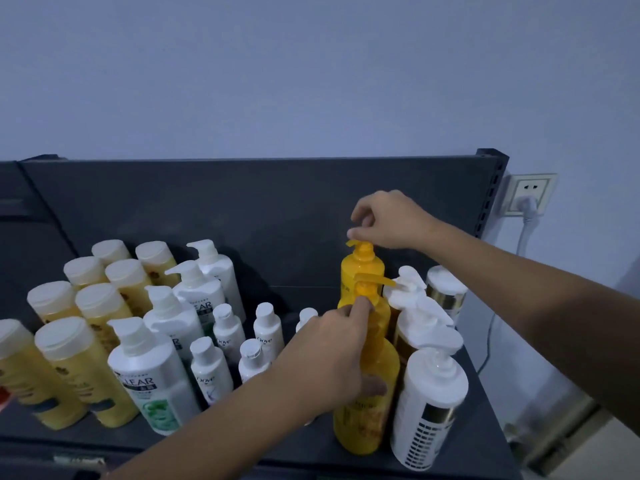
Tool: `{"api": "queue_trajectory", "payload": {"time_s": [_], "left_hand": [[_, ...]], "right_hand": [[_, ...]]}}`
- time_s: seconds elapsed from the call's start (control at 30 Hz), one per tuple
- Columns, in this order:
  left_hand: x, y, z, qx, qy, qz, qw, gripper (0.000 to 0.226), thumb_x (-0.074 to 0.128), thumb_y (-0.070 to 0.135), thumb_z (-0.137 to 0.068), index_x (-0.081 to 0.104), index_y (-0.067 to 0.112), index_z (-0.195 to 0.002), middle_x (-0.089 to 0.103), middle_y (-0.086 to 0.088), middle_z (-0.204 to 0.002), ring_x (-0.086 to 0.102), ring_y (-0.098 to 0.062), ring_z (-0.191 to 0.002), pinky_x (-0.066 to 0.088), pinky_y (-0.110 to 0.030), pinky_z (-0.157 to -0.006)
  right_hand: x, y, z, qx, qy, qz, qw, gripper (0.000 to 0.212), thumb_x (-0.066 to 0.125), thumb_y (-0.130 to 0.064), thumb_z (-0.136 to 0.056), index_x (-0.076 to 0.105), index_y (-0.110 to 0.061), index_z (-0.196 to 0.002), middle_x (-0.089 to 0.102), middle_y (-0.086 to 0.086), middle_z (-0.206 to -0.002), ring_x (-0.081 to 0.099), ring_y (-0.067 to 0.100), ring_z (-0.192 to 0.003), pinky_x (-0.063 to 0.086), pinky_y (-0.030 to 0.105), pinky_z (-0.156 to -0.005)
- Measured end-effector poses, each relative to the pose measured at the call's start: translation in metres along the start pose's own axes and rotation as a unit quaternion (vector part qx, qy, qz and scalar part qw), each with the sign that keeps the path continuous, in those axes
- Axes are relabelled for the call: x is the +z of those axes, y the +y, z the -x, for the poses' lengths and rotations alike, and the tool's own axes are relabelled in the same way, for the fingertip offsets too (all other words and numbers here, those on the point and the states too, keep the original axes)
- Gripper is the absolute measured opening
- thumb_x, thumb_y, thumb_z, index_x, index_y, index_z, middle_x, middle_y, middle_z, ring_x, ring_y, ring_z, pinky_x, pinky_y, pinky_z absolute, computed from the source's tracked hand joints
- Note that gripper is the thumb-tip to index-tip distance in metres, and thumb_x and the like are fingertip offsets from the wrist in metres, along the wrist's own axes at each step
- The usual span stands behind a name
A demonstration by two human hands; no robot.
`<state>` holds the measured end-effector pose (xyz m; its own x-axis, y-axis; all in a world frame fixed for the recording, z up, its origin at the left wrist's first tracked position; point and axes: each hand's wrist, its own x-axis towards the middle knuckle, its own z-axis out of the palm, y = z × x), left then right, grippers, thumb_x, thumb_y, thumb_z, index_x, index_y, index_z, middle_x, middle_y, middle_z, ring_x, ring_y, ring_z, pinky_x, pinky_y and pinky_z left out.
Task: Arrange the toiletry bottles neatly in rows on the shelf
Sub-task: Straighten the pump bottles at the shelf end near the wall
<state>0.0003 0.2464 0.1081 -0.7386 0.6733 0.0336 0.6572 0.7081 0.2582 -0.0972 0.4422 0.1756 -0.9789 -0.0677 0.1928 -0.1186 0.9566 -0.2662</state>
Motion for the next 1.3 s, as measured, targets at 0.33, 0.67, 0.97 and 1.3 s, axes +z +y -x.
{"api": "queue_trajectory", "payload": {"time_s": [0.33, 0.67, 0.97, 1.3], "left_hand": [[0.000, -0.007, -0.001, -0.013, 0.033, 0.030, 0.999, 0.079, 0.074, 0.067, -0.073, 0.035, 0.038, -0.135, 0.056, 0.011, -0.130, 0.057, -0.015, -0.108, 0.055, -0.035, -0.082], [-0.001, -0.002, -0.007, -0.011, 0.048, 0.038, 0.998, 0.081, 0.074, 0.071, -0.071, 0.034, 0.042, -0.136, 0.054, 0.013, -0.136, 0.054, -0.011, -0.119, 0.053, -0.034, -0.091], [0.012, -0.010, -0.005, -0.056, 0.054, 0.029, 0.997, 0.078, 0.071, 0.071, -0.071, 0.037, 0.039, -0.133, 0.059, 0.012, -0.120, 0.059, -0.015, -0.106, 0.057, -0.037, -0.083], [0.015, -0.014, -0.002, -0.054, 0.040, -0.002, 0.998, 0.068, 0.069, 0.071, -0.071, 0.045, 0.034, -0.123, 0.056, 0.010, -0.097, 0.059, -0.019, -0.095, 0.055, -0.040, -0.077]], "right_hand": [[0.053, 0.032, -0.043, 0.010, -0.110, 0.095, 0.989, 0.053, 0.090, -0.026, -0.078, 0.070, -0.014, -0.126, 0.068, 0.006, -0.116, 0.063, 0.022, -0.095, 0.042, 0.021, -0.057], [0.062, 0.042, -0.039, -0.004, -0.063, 0.071, 0.995, 0.053, 0.091, -0.030, -0.075, 0.072, -0.015, -0.122, 0.071, 0.007, -0.111, 0.068, 0.026, -0.096, 0.052, 0.029, -0.064], [-0.005, 0.006, 0.016, -0.049, -0.162, -0.030, 0.985, 0.040, 0.069, -0.060, -0.090, 0.075, -0.028, -0.113, 0.072, -0.013, -0.103, 0.073, 0.010, -0.090, 0.061, 0.026, -0.074], [0.044, 0.005, 0.029, -0.093, -0.168, 0.086, 0.978, 0.032, 0.087, -0.036, -0.076, 0.062, -0.017, -0.071, 0.058, -0.002, -0.062, 0.054, 0.012, -0.056, 0.037, 0.023, -0.048]]}}
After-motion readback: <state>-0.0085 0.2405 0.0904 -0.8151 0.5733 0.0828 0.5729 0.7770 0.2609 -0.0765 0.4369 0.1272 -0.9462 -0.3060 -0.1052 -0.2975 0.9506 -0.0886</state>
